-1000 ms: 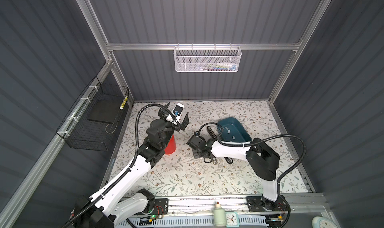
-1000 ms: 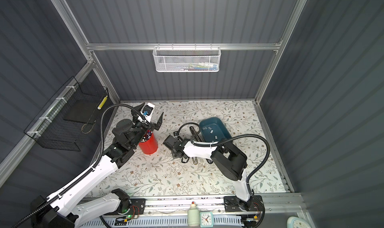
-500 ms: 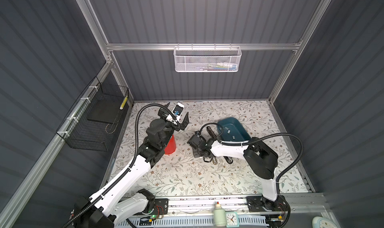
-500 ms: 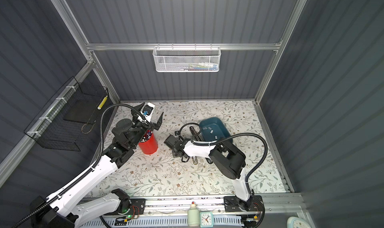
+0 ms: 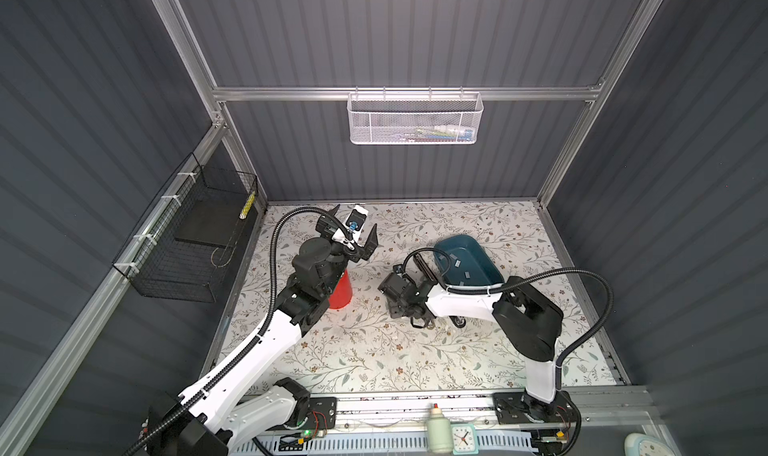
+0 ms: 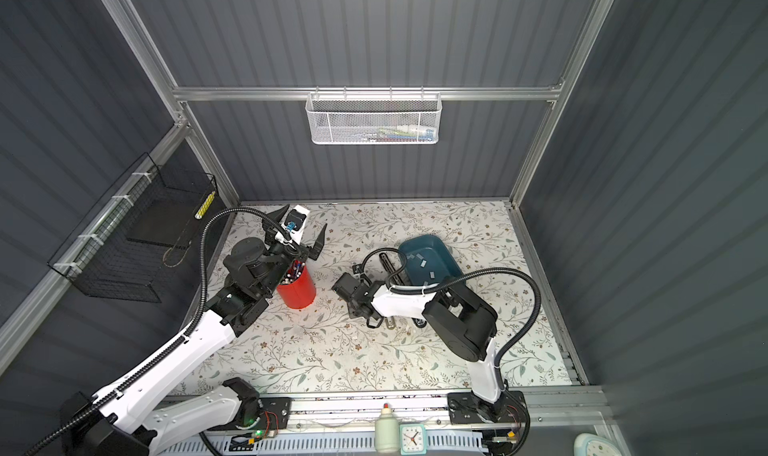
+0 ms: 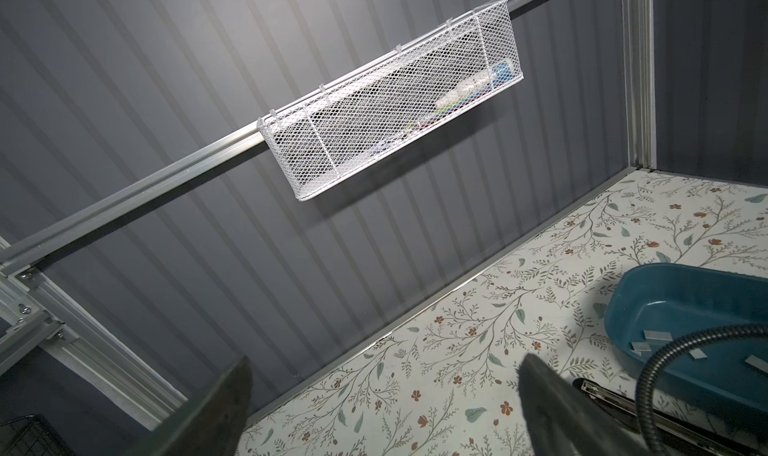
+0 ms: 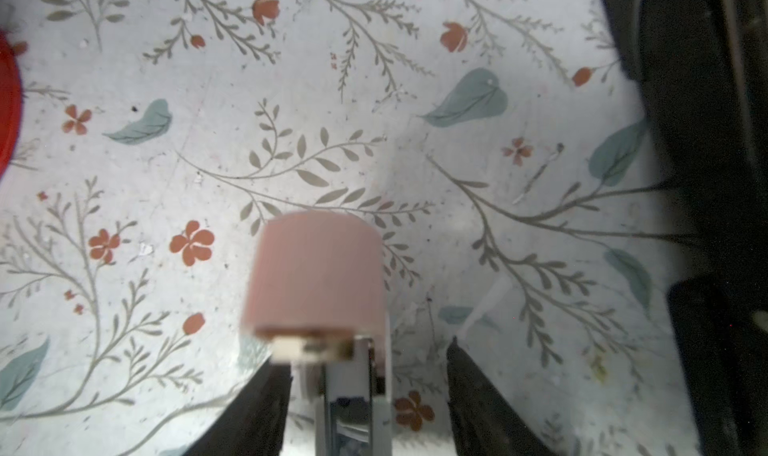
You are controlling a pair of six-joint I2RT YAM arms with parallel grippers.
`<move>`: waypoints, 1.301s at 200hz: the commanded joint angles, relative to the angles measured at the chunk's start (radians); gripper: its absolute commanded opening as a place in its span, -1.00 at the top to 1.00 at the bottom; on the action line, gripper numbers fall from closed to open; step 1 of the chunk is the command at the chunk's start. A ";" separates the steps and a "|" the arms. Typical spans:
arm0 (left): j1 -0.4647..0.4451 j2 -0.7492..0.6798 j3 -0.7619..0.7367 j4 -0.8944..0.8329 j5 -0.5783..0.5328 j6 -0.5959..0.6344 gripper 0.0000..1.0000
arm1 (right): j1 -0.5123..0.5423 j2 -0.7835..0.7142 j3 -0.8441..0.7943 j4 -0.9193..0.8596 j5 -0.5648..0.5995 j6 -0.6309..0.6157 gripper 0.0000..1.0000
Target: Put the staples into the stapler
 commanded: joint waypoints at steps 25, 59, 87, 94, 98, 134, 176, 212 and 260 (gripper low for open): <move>-0.004 0.028 0.141 -0.115 -0.110 -0.218 -0.99 | 0.069 -0.188 -0.052 0.072 0.006 -0.084 -0.45; -0.004 0.082 0.344 -0.323 -0.218 -0.711 -0.99 | 0.080 -0.348 -0.087 0.069 0.088 -0.127 -0.58; -0.004 0.109 0.561 -0.714 -0.255 -1.130 -0.99 | 0.075 -0.523 -0.095 0.007 0.187 -0.173 -0.60; -0.003 0.088 0.550 -0.774 -0.239 -1.179 -0.99 | 0.072 -0.575 -0.110 -0.001 0.218 -0.181 -0.60; -0.004 0.066 0.530 -0.779 -0.224 -1.188 -1.00 | 0.067 -0.606 -0.116 -0.008 0.231 -0.184 -0.60; -0.004 -0.313 -0.047 -0.476 -0.009 -1.073 -1.00 | -0.103 -0.798 -0.163 -0.181 0.181 -0.189 -0.35; -0.004 -0.568 -0.391 -0.414 -0.047 -0.805 -0.99 | -0.485 -0.922 -0.288 -0.216 -0.123 -0.162 -0.17; -0.004 -0.463 -0.476 -0.374 -0.205 -0.714 -0.99 | -0.587 -0.749 -0.264 -0.168 -0.247 -0.150 -0.08; -0.004 -0.175 -0.468 -0.299 -0.330 -0.746 -0.99 | -0.639 -0.428 -0.128 -0.192 -0.331 -0.227 0.33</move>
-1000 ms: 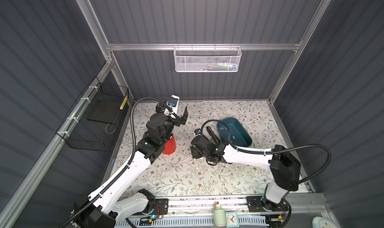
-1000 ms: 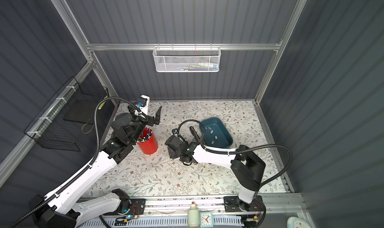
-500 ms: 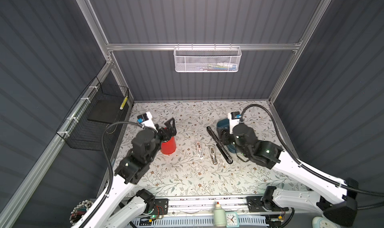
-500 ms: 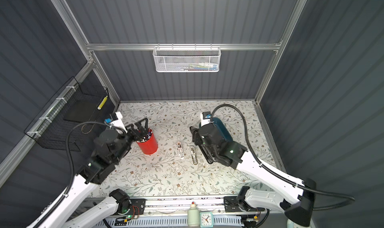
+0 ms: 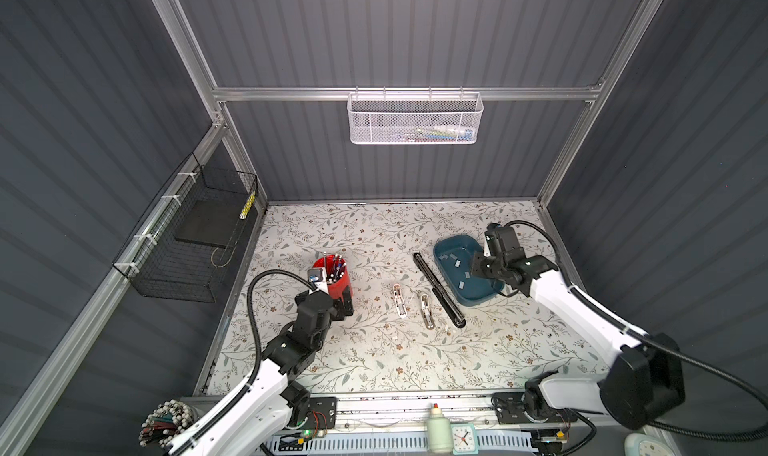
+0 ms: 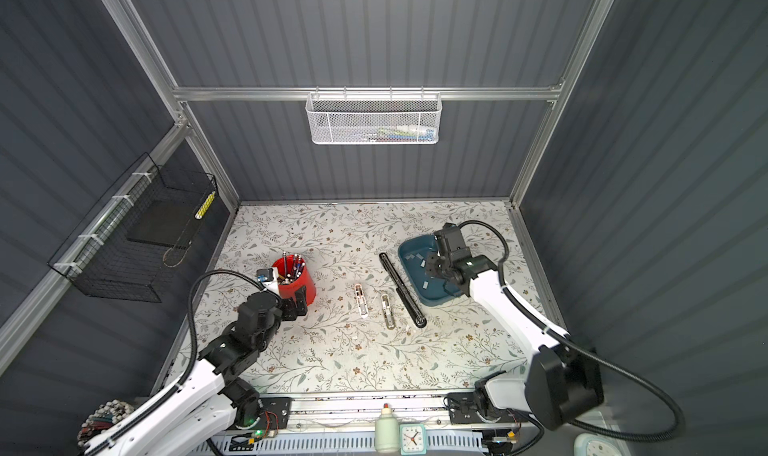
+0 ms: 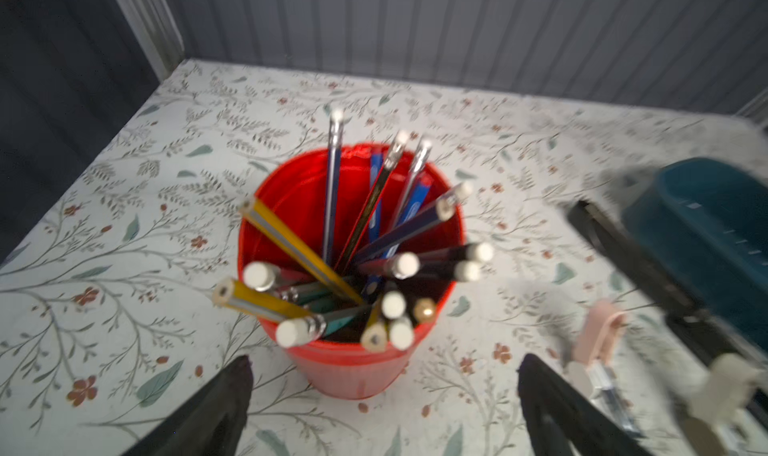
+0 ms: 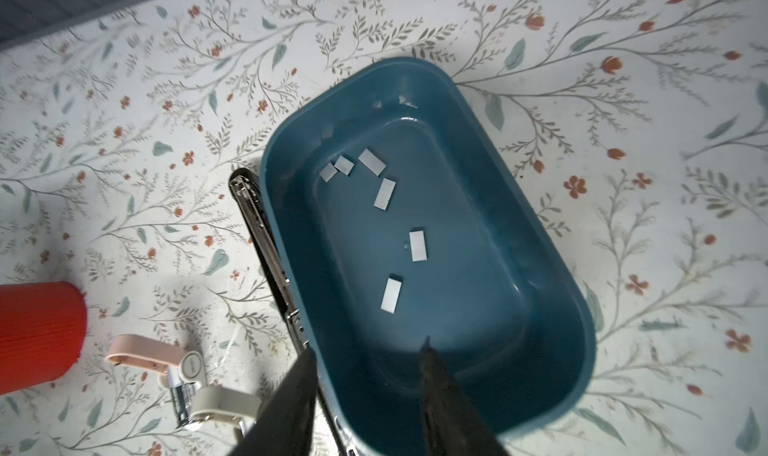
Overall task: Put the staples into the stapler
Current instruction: 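Move the right gripper over the teal tray of staple strips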
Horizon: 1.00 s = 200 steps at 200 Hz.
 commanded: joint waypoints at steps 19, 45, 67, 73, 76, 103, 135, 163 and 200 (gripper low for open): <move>-0.005 0.080 0.026 0.059 -0.073 0.017 -0.99 | -0.012 0.147 0.029 -0.054 -0.020 -0.057 0.45; -0.005 -0.023 -0.022 0.071 -0.075 0.015 -0.99 | -0.010 0.135 -0.012 -0.090 0.040 -0.060 0.49; -0.004 -0.116 -0.064 0.073 -0.060 0.012 -0.99 | -0.010 0.093 -0.074 -0.091 0.051 -0.055 0.44; -0.005 -0.135 -0.067 0.063 -0.054 0.008 -1.00 | -0.011 0.088 -0.091 -0.092 0.046 -0.055 0.44; -0.005 -0.141 -0.068 0.058 -0.049 0.006 -1.00 | -0.011 0.088 -0.097 -0.094 0.040 -0.056 0.44; -0.005 -0.179 -0.072 0.031 -0.040 -0.007 -0.99 | -0.010 0.085 -0.152 -0.101 0.024 -0.064 0.45; -0.005 -0.177 -0.071 0.031 -0.006 -0.007 -0.99 | -0.008 0.084 -0.184 -0.105 0.000 -0.049 0.47; -0.005 -0.167 -0.064 0.026 0.002 -0.007 -0.99 | 0.010 0.055 -0.207 -0.146 -0.019 -0.015 0.47; -0.005 -0.212 -0.078 0.019 0.017 -0.007 -0.99 | 0.077 -0.015 -0.233 -0.218 -0.019 0.054 0.43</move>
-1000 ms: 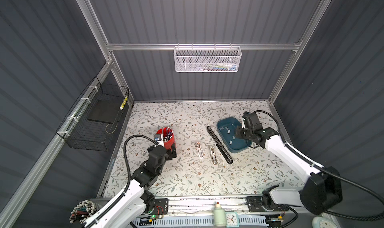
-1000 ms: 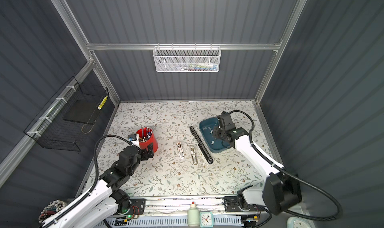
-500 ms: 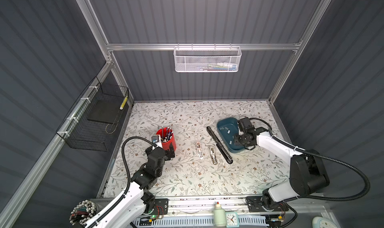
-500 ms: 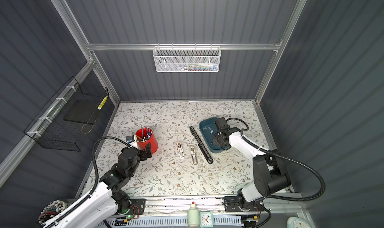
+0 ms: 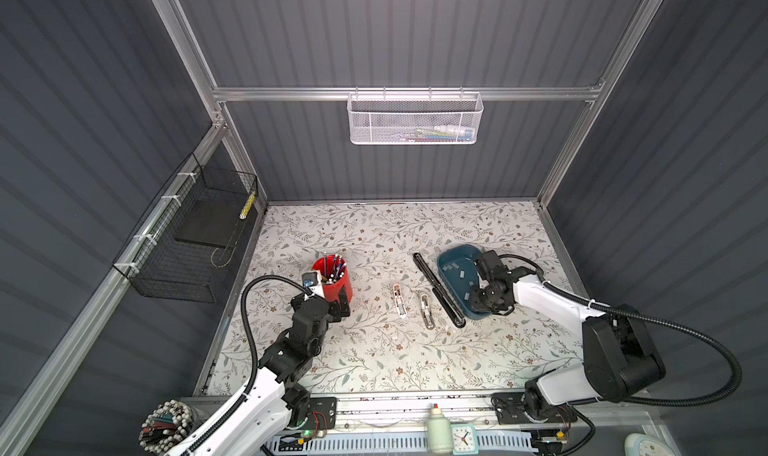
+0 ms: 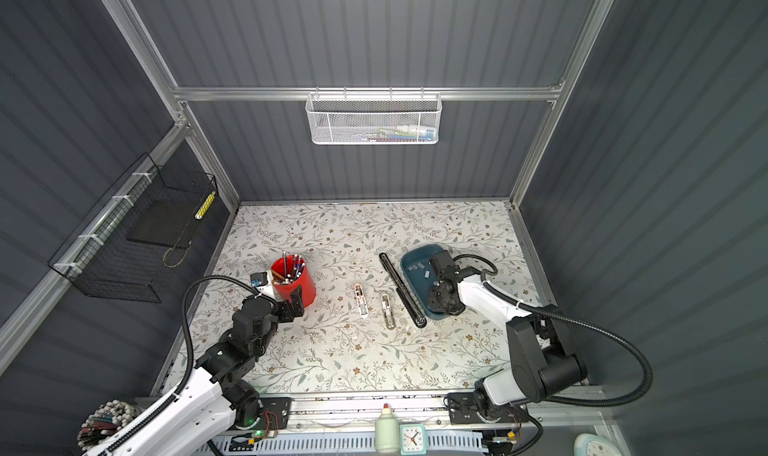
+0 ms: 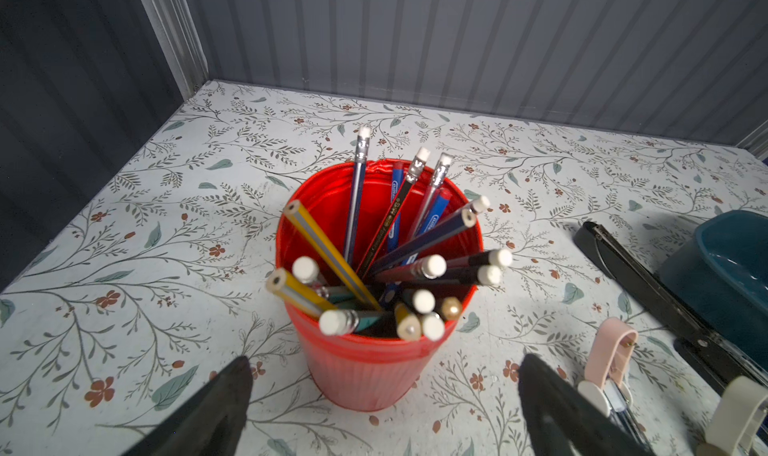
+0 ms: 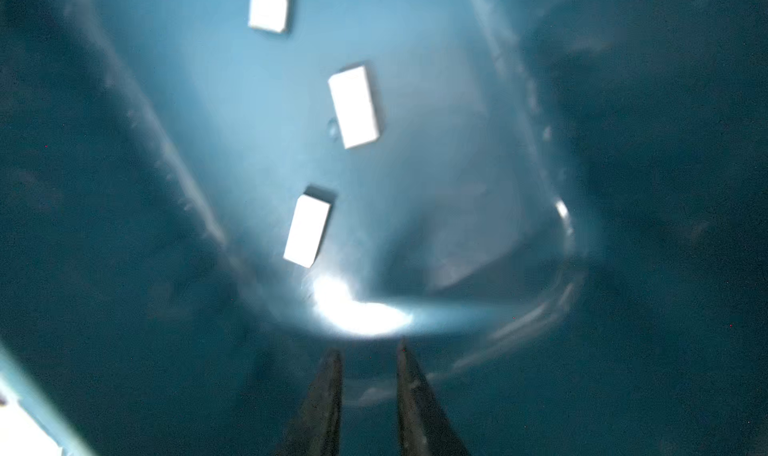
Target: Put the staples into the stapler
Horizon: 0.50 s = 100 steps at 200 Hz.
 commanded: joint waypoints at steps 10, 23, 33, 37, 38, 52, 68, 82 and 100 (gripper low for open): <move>-0.005 -0.053 -0.029 -0.017 0.022 -0.015 -0.99 | 0.057 -0.050 -0.018 -0.099 -0.019 0.075 0.43; -0.004 -0.075 -0.035 -0.019 0.027 -0.013 -0.99 | 0.092 -0.053 -0.029 -0.107 -0.021 0.100 0.42; -0.005 -0.089 -0.040 -0.023 0.028 -0.015 -0.99 | 0.113 -0.047 -0.040 -0.104 -0.034 0.116 0.41; -0.005 -0.094 -0.041 -0.025 0.026 -0.015 -0.99 | 0.122 -0.043 -0.043 -0.104 -0.039 0.120 0.41; -0.005 -0.095 -0.041 -0.025 0.026 -0.016 -0.99 | 0.123 -0.043 -0.043 -0.105 -0.040 0.120 0.41; -0.005 -0.107 -0.044 -0.028 0.022 -0.018 -0.99 | 0.143 -0.035 -0.047 -0.107 -0.044 0.133 0.42; -0.005 -0.107 -0.044 -0.029 0.020 -0.018 -1.00 | 0.165 -0.042 -0.044 -0.107 -0.040 0.146 0.42; -0.005 -0.101 -0.042 -0.029 0.018 -0.018 -0.99 | 0.175 -0.061 -0.038 -0.104 -0.049 0.156 0.41; -0.004 -0.089 -0.038 -0.030 0.012 -0.020 -0.99 | 0.185 -0.081 -0.033 -0.091 -0.069 0.164 0.41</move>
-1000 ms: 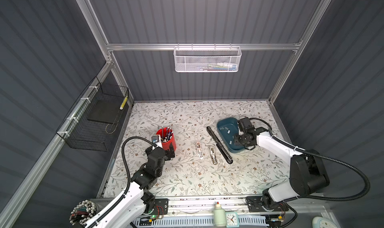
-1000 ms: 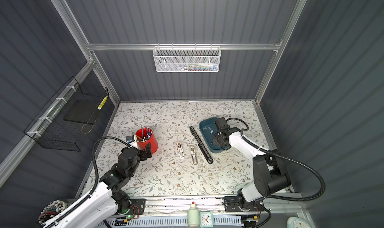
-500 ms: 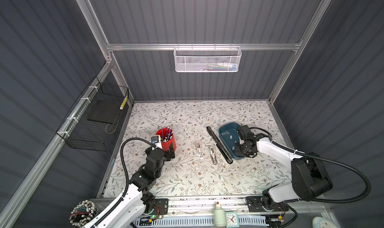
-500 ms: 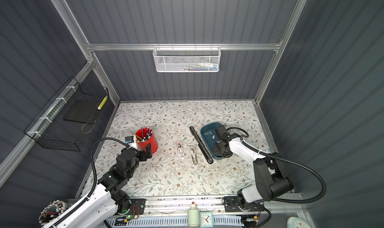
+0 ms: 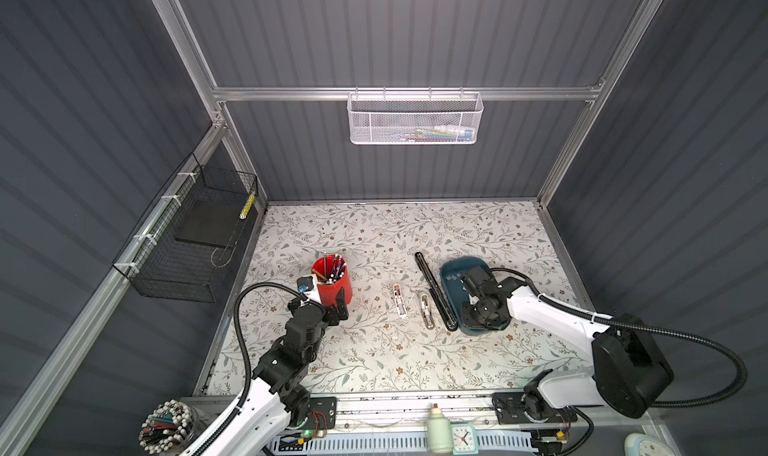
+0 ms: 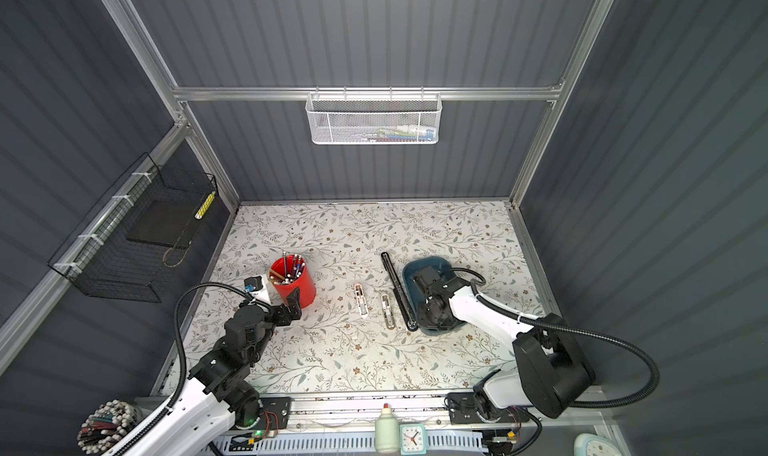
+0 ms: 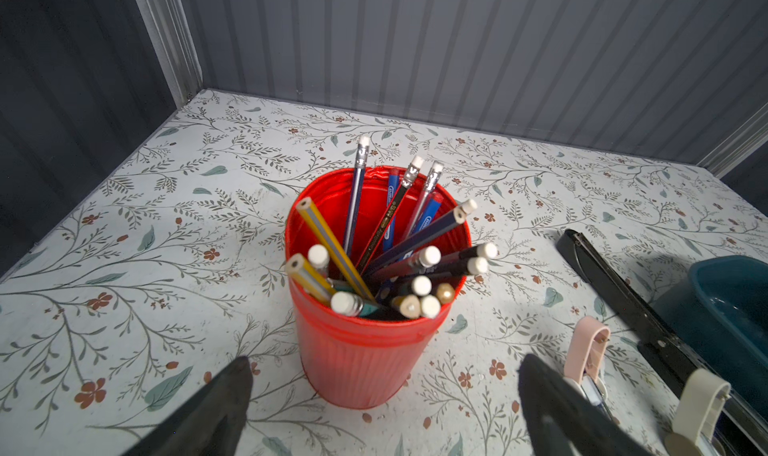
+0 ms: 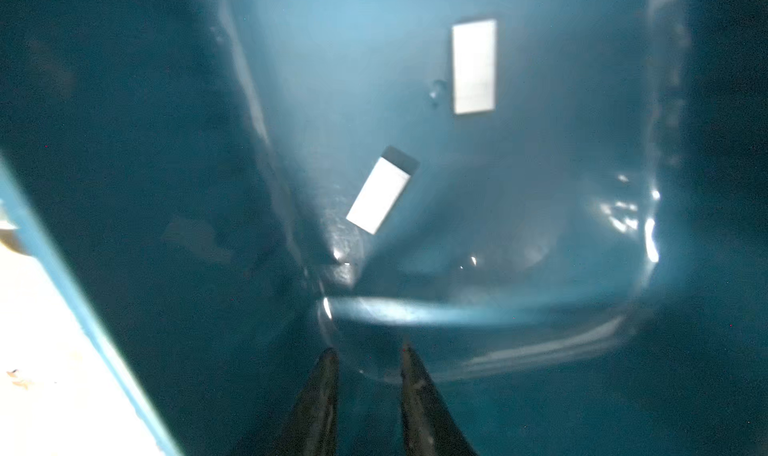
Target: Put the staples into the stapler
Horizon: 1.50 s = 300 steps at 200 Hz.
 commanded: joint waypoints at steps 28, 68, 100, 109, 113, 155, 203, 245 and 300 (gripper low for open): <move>-0.005 0.021 0.002 -0.010 -0.021 -0.017 -0.99 | 0.016 -0.058 0.019 0.001 0.008 0.024 0.35; -0.005 0.050 0.012 -0.023 -0.086 -0.032 -0.99 | -0.086 -0.118 0.067 0.003 0.122 -0.008 0.21; -0.004 0.115 0.027 -0.004 -0.117 -0.027 -0.99 | -0.169 -0.076 0.158 0.051 0.153 -0.078 -0.02; -0.005 0.147 0.036 0.006 -0.126 -0.018 -0.99 | -0.182 -0.038 0.191 0.062 0.153 -0.090 -0.03; -0.005 0.164 0.042 0.013 -0.131 -0.013 -0.99 | -0.186 -0.019 0.205 0.066 0.150 -0.094 -0.03; -0.003 0.400 0.140 0.083 -0.194 0.066 -0.99 | -0.216 0.162 0.322 0.144 0.140 -0.125 0.01; -0.001 0.515 0.155 0.162 -0.146 0.100 -0.99 | -0.219 0.297 0.347 0.179 0.118 -0.140 0.11; -0.001 0.447 0.108 0.202 -0.045 0.117 -0.99 | -0.220 0.330 0.286 0.232 0.098 -0.123 0.14; -0.002 0.380 0.041 0.267 -0.014 0.105 -0.99 | -0.218 0.349 0.262 0.266 0.065 -0.111 0.19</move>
